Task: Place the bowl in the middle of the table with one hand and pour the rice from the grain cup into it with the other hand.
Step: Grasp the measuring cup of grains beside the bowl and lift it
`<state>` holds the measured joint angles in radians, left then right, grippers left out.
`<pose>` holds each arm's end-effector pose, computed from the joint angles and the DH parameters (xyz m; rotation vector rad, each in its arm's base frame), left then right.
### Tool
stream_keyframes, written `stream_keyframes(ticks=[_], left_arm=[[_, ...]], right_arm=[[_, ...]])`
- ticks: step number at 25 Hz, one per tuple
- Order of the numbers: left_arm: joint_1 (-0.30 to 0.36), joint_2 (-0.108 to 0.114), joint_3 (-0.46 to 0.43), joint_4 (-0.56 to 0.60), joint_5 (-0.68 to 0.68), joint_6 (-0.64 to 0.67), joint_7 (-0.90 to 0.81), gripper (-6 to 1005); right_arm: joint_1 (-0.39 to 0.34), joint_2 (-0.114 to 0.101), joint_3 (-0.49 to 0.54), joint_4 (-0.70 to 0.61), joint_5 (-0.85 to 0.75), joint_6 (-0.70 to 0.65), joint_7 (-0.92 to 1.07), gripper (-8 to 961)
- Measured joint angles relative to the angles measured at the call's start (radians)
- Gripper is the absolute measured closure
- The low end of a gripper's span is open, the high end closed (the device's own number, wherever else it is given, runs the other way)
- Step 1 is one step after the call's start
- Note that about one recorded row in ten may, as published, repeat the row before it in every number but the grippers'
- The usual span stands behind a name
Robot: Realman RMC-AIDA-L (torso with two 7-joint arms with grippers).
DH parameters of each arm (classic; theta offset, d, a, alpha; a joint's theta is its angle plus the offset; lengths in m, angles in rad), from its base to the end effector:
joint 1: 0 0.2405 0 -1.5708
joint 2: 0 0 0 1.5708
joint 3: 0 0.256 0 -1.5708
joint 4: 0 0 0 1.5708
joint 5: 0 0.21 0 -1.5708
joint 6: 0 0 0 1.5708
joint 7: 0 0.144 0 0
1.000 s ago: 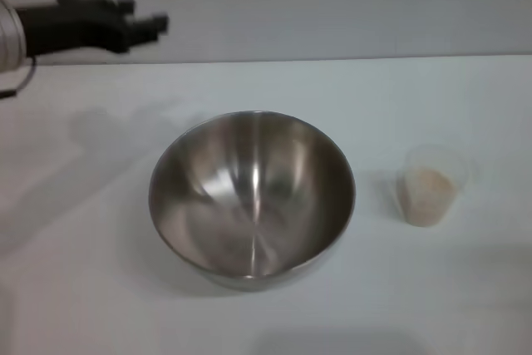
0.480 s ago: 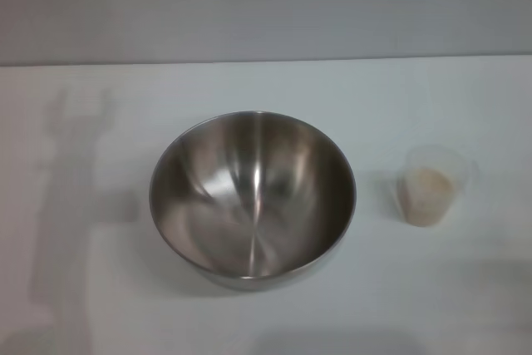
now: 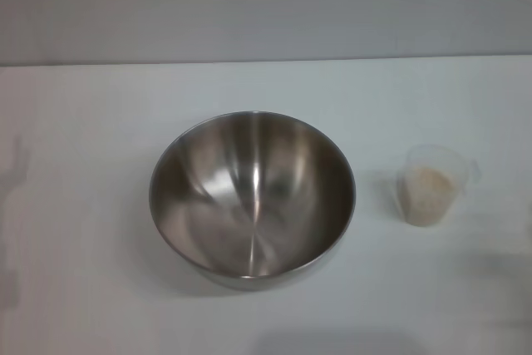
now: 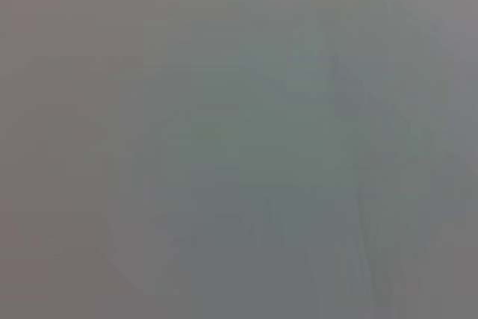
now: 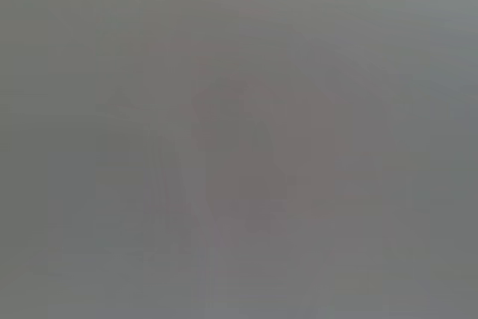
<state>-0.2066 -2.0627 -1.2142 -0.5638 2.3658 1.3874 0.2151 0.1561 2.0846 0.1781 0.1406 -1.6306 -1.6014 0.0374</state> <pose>-0.3075 0.3025 0.0675 -1.0981 -0.2283 -0.7458 0.3658 0.2074 0.0054 -1.4215 0.4101 0.6695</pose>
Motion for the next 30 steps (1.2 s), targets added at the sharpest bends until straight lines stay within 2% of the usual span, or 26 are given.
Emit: stream_keyframes(ticks=[1, 3, 4, 12, 30], left_arm=[[-0.014, -0.002, -0.005, 0.054, 0.001, 0.0, -0.031, 164], [-0.014, -0.002, -0.005, 0.054, 0.001, 0.0, -0.031, 165], [-0.026, -0.006, -0.003, 0.126, -0.001, -0.006, -0.041, 165], [-0.02, -0.007, 0.003, 0.136, 0.0, -0.017, -0.029, 165], [-0.021, -0.007, 0.005, 0.152, -0.003, -0.033, -0.021, 165]], right_arm=[[0.007, 0.0, -0.01, 0.006, 0.0, 0.019, -0.015, 173], [0.031, 0.001, -0.044, 0.016, 0.0, 0.07, -0.036, 173], [0.038, 0.001, -0.053, 0.018, 0.0, 0.085, -0.037, 173], [0.085, 0.003, -0.072, 0.034, 0.0, 0.231, -0.038, 175], [0.132, 0.003, -0.072, 0.039, 0.0, 0.334, -0.039, 177]])
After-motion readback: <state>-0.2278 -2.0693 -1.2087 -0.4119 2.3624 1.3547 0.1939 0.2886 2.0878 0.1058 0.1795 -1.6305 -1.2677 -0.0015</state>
